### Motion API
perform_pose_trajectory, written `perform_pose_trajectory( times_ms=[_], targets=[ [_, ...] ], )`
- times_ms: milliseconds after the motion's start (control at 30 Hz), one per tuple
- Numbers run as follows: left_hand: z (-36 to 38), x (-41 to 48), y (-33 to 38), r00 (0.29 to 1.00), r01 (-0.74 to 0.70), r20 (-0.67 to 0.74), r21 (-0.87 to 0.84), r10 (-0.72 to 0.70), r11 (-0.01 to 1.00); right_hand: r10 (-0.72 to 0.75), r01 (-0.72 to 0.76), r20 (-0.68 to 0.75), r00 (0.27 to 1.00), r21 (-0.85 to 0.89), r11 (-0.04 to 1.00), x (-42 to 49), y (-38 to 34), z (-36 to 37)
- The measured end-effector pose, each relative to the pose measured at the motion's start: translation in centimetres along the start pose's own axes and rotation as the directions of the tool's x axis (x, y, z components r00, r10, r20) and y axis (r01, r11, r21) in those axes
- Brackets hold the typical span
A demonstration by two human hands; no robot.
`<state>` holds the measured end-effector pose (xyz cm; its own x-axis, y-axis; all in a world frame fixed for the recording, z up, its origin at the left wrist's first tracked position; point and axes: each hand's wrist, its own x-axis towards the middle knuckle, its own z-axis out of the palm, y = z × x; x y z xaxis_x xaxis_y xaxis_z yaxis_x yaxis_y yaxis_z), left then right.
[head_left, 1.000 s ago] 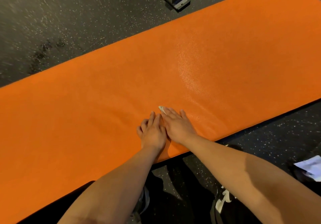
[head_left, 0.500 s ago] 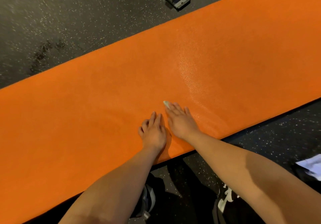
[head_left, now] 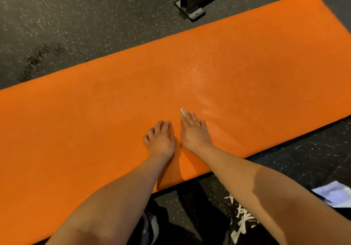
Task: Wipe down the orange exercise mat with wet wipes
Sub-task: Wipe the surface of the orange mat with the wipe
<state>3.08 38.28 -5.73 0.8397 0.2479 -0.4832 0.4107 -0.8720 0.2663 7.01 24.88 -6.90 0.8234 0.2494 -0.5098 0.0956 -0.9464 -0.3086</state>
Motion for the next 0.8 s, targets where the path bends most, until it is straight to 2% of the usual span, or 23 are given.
perform_pose_trajectory(
  times_ms=[67,133,300,367,467,533,633,700,767,800],
  targets=[
    [0.0,1.0,0.0,0.997,0.007,0.076,0.018,-0.008,1.000,0.101,-0.101,-0.022,0.995,0.005,0.995,1.2,0.7,-0.7],
    [0.4,1.3,-0.5,0.993,0.011,0.117,0.020,-0.014,1.000,0.124,-0.124,-0.004,0.992,0.027,0.992,1.5,0.2,-0.8],
    [1.8,0.5,-1.5,0.998,-0.052,0.037,0.003,0.052,0.999,-0.084,0.082,0.082,0.993,0.035,0.996,0.3,-1.9,0.4],
    [1.9,0.5,-1.4,0.999,-0.048,0.023,0.019,0.048,0.999,-0.100,0.101,0.067,0.993,-0.016,0.995,0.6,-1.0,0.2],
    [2.0,0.4,-1.3,0.998,-0.049,0.027,0.036,0.048,0.998,0.038,-0.038,0.000,0.999,-0.053,0.998,0.6,0.5,-0.4],
    [2.0,0.3,-1.3,0.998,-0.045,0.034,0.031,0.044,0.998,0.084,-0.084,-0.012,0.996,-0.006,0.996,0.2,0.2,-0.1],
    [1.9,0.2,-1.4,0.998,-0.050,0.029,0.018,0.050,0.999,-0.049,0.045,0.042,0.998,0.086,0.995,-0.7,-1.5,1.2],
    [1.8,0.2,-1.4,0.998,-0.058,0.028,0.004,0.058,0.998,-0.155,0.151,0.073,0.985,0.060,0.987,-1.1,-1.6,1.8],
    [1.7,0.2,-1.5,0.998,-0.061,0.023,0.008,0.061,0.998,-0.182,0.182,0.048,0.982,0.008,0.983,-0.7,-0.5,1.5],
    [1.6,0.3,-1.6,0.998,-0.060,0.027,0.012,0.060,0.998,-0.151,0.151,0.011,0.988,-0.009,0.988,-0.3,0.2,1.0]
  ],
)
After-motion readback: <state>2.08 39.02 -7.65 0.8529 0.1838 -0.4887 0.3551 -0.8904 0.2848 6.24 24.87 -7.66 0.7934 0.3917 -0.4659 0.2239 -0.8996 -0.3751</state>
